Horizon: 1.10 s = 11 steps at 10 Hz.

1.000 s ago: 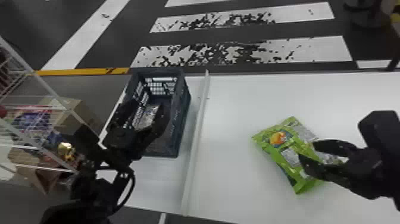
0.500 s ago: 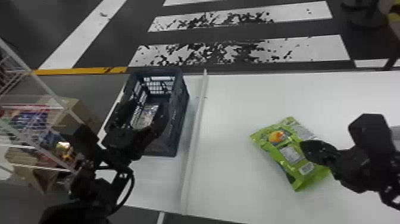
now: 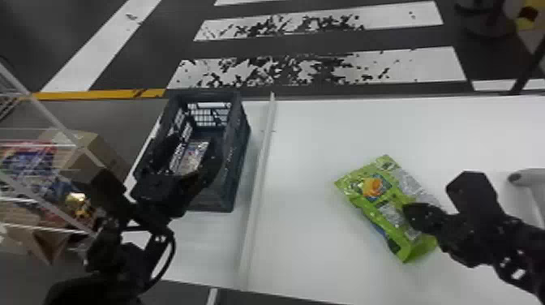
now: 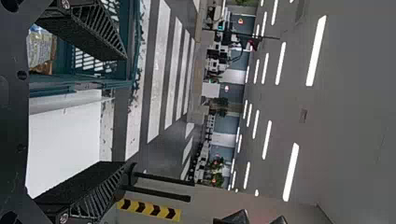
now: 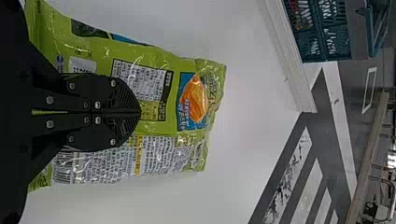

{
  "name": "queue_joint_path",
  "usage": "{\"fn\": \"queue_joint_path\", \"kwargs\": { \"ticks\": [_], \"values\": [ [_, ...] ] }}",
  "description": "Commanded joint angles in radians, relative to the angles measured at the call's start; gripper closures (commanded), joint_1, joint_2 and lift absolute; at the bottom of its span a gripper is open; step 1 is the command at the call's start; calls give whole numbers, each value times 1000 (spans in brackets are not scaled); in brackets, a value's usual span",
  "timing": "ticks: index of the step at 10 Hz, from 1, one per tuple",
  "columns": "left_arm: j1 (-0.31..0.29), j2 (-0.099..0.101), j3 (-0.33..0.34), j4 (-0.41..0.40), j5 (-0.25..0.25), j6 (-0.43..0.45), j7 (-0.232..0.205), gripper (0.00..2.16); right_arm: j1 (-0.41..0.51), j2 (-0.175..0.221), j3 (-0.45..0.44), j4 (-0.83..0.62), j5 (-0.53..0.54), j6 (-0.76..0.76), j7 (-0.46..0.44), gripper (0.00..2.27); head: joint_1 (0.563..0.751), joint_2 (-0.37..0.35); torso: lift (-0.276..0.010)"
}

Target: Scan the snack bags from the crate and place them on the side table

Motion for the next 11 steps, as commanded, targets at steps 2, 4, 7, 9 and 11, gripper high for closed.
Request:
{"fn": "queue_joint_path", "kwargs": {
  "ticks": [2, 4, 7, 9, 11],
  "values": [
    [0, 1, 0, 1, 2, 0, 0, 76, 15, 7, 11, 41, 3, -41, -4, 2223, 695, 202, -94],
    [0, 1, -1, 1, 2, 0, -2, 76, 27, 10, 16, 44, 0, -66, -4, 2223, 695, 212, -94],
    [3, 1, -3, -4, 2, 0, -2, 76, 60, 21, -59, -119, -69, -44, -28, 2223, 695, 215, -94],
    [3, 3, -3, -7, 2, 0, -3, 76, 73, 24, -72, -182, -81, -35, -39, 2219, 695, 203, -94],
    [1, 4, -6, -10, 2, 0, -3, 76, 73, 23, -30, -182, -78, -41, -35, 2219, 695, 211, -94]
  ]
}}
